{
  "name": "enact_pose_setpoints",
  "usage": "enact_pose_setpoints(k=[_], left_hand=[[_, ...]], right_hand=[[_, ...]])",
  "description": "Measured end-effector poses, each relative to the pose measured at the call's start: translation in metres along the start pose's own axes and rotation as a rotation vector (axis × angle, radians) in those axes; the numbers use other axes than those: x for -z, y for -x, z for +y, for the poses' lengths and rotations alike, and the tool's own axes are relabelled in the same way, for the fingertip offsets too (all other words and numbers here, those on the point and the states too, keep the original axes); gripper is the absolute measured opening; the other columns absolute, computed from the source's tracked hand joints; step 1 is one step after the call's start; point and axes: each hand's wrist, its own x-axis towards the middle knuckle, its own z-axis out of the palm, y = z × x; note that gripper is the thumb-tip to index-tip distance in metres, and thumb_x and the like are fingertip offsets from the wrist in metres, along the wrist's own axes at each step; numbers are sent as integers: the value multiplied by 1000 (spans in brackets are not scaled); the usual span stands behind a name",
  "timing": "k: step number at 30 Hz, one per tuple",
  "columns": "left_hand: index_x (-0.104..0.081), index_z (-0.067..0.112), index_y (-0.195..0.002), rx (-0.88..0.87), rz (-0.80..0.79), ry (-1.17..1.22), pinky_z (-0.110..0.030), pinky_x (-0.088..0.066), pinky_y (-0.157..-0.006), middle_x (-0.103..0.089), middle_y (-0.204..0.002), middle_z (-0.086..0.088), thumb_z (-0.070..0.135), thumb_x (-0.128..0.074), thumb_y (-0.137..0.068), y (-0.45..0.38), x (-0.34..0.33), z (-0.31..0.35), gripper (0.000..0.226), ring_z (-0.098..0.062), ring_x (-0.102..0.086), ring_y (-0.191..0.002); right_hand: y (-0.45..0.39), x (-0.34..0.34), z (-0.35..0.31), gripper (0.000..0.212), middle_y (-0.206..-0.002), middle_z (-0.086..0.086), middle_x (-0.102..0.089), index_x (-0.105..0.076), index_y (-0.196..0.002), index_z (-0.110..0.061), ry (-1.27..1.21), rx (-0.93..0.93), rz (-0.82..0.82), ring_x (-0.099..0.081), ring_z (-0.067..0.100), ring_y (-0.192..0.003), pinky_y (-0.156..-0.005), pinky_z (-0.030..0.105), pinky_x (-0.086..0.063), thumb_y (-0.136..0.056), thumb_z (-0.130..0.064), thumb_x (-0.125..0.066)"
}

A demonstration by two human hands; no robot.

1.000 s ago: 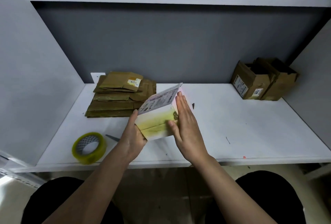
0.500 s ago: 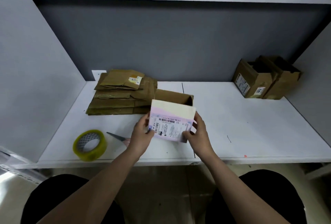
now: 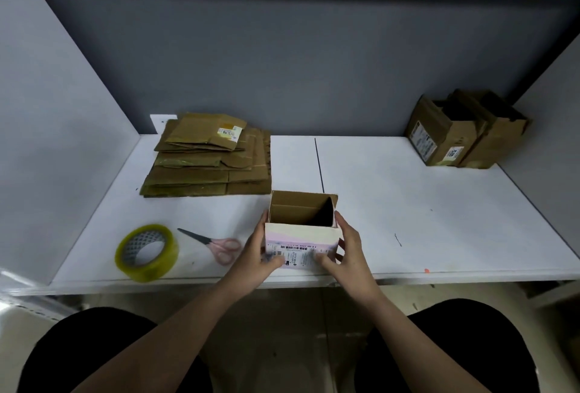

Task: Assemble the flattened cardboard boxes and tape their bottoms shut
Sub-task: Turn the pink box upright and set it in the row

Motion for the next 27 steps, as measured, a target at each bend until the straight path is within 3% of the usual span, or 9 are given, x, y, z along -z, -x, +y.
enact_pose_setpoints(k=[8, 10, 13, 16, 18, 20, 22, 24, 27], left_hand=[[-17, 45, -142, 15, -50, 20, -21, -25, -98, -38, -134, 17, 26, -55, -96, -1, 9, 7, 63, 2, -31, -121], [-28, 60, -128, 51, 10, 116, -34, -35, -108, -43, -137, 12, 46, -59, -87, -1, 14, 9, 53, -7, -39, -125], [-40, 49, -124, 146, 245, 382, -48, -38, -107, -53, -126, 4, 50, -53, -85, -5, 14, 8, 41, -16, -51, -115], [-36, 27, -137, 234, 555, 476, -30, -51, -80, -43, -136, -8, 36, -52, -94, -1, 1, 22, 46, -21, -50, -117], [-31, 18, -141, 254, 544, 480, -22, -49, -67, -39, -136, -12, 25, -54, -95, 10, -16, 34, 52, -18, -53, -107], [-21, 20, -146, 240, 425, 475, -29, -54, -79, -36, -139, -12, 20, -57, -94, 16, -34, 45, 63, -17, -52, -109], [-4, 27, -151, 227, 371, 490, -39, -40, -106, -19, -154, -9, 22, -57, -93, 15, -41, 59, 79, -25, -36, -134], [5, 26, -151, 217, 375, 486, -36, -28, -110, -7, -159, -5, 22, -56, -94, 6, -35, 67, 84, -25, -21, -143], [3, 24, -152, 197, 390, 445, -35, -24, -111, -9, -159, -5, 20, -55, -95, -7, -22, 66, 81, -24, -19, -144]], right_hand=[[-1, 6, 3, 69, -146, -17, -27, -21, -136, -58, 65, 34, -80, -30, 1, -135, -106, 19, -39, -87, -39, -65], [-1, 7, 2, 61, -144, -17, -27, -24, -134, -59, 54, 12, -113, -31, 4, -133, -106, 24, -40, -89, -41, -61], [-3, 9, -5, 41, -142, -13, -33, -34, -134, -43, -80, -44, -30, -38, 7, -129, -96, 14, -42, -95, -44, -50], [-23, 14, -13, 33, -139, -6, -42, -40, -130, -34, -122, -63, 219, -42, 14, -129, -110, 39, -36, -98, -40, -42], [-40, 15, -24, 38, -143, -2, -41, -37, -138, -28, -21, -63, 163, -39, 17, -132, -110, 34, -33, -101, -25, -43], [-53, 13, -34, 43, -142, 3, -44, -35, -144, -21, 107, -50, 31, -41, 19, -131, -102, 24, -33, -102, -13, -40], [-58, 11, -42, 40, -133, 7, -53, -41, -140, -20, 158, -63, -35, -50, 23, -123, -94, 22, -36, -101, -12, -39], [-57, 11, -45, 35, -125, 7, -59, -48, -135, -19, 189, -55, -36, -55, 22, -116, -89, 24, -40, -100, -15, -43], [-44, 12, -45, 33, -122, 4, -61, -51, -133, -21, 223, -22, -27, -58, 20, -113, -90, 28, -45, -101, -25, -44]])
